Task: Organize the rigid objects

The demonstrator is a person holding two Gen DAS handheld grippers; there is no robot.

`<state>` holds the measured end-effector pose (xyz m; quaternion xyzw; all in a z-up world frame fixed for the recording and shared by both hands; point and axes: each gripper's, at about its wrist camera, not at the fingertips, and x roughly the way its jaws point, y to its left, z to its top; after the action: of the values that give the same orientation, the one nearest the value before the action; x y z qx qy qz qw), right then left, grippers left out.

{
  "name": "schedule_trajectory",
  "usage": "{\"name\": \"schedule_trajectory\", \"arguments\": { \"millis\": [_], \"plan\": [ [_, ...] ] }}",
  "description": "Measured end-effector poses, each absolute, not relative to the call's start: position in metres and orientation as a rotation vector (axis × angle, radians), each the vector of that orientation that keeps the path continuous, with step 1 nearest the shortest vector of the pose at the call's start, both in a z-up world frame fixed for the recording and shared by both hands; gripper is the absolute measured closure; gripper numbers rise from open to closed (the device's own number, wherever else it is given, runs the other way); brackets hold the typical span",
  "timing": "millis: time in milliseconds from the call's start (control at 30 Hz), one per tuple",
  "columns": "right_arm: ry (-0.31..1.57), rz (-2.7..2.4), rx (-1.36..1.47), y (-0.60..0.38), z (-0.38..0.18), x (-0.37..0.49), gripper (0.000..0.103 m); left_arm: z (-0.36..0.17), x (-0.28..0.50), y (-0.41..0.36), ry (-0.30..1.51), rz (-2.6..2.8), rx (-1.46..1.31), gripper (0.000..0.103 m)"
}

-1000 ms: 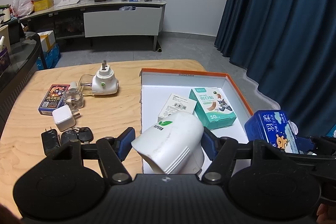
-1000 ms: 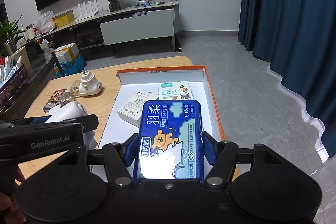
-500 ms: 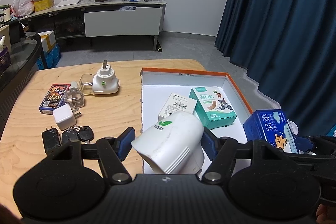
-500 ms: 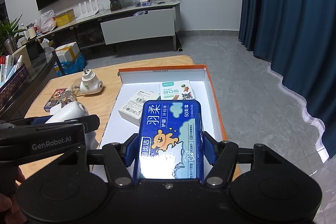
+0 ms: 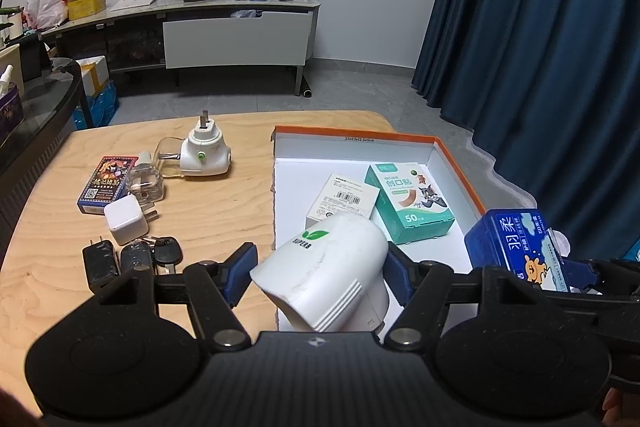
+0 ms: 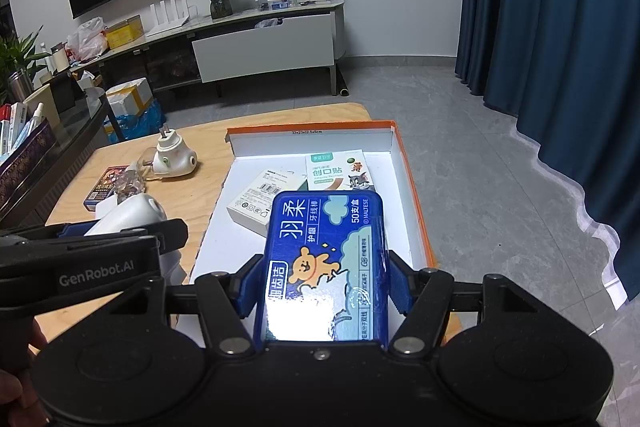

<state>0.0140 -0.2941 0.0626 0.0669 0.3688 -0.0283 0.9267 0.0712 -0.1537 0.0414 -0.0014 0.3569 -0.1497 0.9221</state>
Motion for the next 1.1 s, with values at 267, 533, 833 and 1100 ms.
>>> {"name": "schedule_trajectory", "arguments": {
  "millis": [267, 533, 833, 1100],
  "plan": [
    [0.758, -0.058, 0.136, -0.2938, 0.0626, 0.0138, 0.028, 0.0395, 0.0717, -0.1516, 0.738, -0.302, -0.007, 0.035],
    [0.761, -0.055, 0.134, -0.2923, 0.0598, 0.0142, 0.028, 0.0383, 0.0724, -0.1509, 0.741, -0.302, -0.006, 0.035],
    [0.761, -0.054, 0.134, -0.2917, 0.0582, 0.0144, 0.028, 0.0377, 0.0722, -0.1503, 0.741, -0.303, -0.006, 0.035],
    [0.761, -0.054, 0.132, -0.292, 0.0594, 0.0144, 0.028, 0.0381, 0.0721, -0.1502, 0.741, -0.304, -0.004, 0.035]
  ]
}}
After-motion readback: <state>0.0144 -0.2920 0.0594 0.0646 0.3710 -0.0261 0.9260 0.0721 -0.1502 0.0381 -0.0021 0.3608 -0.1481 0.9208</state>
